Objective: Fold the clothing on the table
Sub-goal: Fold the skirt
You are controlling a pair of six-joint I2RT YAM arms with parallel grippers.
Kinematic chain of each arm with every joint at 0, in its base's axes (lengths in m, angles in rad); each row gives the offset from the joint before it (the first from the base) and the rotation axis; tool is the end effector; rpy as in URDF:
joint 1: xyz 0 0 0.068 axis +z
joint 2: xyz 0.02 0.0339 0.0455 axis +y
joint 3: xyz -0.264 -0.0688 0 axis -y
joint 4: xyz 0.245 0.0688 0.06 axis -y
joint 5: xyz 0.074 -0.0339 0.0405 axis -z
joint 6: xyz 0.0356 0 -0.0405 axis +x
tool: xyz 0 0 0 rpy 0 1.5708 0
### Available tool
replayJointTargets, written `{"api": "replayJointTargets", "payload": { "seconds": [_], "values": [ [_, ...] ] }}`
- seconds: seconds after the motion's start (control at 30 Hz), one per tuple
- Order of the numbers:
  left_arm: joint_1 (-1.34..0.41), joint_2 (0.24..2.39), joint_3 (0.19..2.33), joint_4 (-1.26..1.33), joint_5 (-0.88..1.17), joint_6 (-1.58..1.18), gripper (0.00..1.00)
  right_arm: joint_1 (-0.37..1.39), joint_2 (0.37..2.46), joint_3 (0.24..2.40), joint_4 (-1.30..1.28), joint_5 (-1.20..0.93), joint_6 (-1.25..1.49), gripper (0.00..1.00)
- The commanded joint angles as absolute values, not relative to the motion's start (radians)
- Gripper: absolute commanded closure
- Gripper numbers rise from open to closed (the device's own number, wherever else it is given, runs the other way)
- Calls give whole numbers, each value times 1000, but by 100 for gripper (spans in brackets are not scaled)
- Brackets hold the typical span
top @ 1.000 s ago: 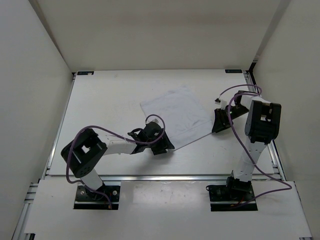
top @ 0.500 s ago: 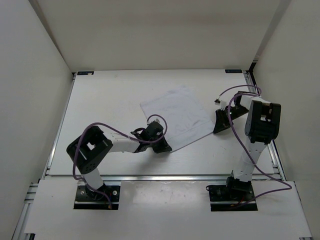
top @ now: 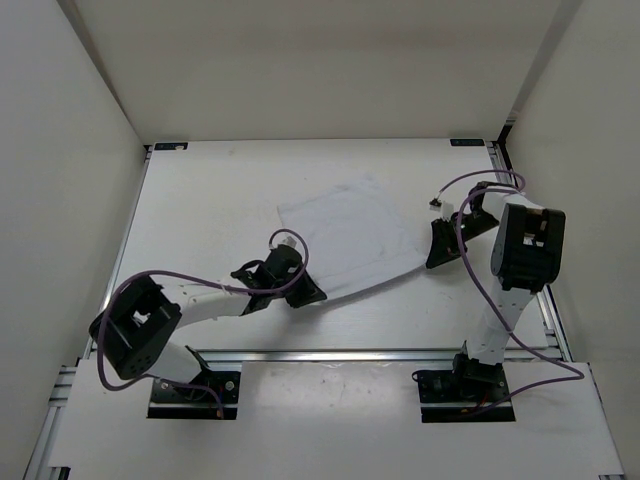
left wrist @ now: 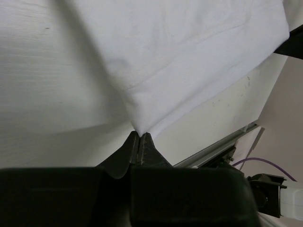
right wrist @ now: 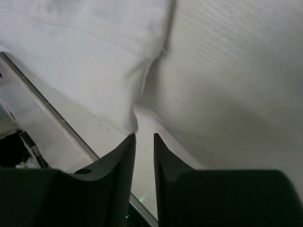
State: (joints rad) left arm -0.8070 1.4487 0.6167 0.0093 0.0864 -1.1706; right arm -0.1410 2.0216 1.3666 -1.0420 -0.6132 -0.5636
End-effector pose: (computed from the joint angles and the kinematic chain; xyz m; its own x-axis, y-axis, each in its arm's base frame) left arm 0.1857 -0.1983 0.1546 -0.8976 -0.3893 -0.2068 -0.1708 0.7395 -0.6511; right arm 0.3523 -0.0293 0.1472 -0.9300 -0.3093 -0.1986 -0.3669 0.7503 0.5499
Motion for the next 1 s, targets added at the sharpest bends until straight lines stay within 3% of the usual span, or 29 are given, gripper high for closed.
{"api": "replayJointTargets", "payload": {
  "seconds": [0.0,0.07,0.17,0.6,0.97],
  "values": [
    [-795,1410,594,-49,67,-1163,100,-152,1976,1368,-1083,-662,-597,72],
    [-795,1394,586,-63,75,-1158,100,-164,1974,1365,-1115,-698,-613,52],
    [-785,1359,555,-60,63,-1166,100,-158,1997,1367,-1178,-718,-640,46],
    [-764,1244,477,-72,29,-1203,100,-58,2054,1367,-1204,-667,-623,52],
    [-768,1264,494,-51,17,-1207,100,17,1962,1220,-981,-617,-378,57]
  ]
}}
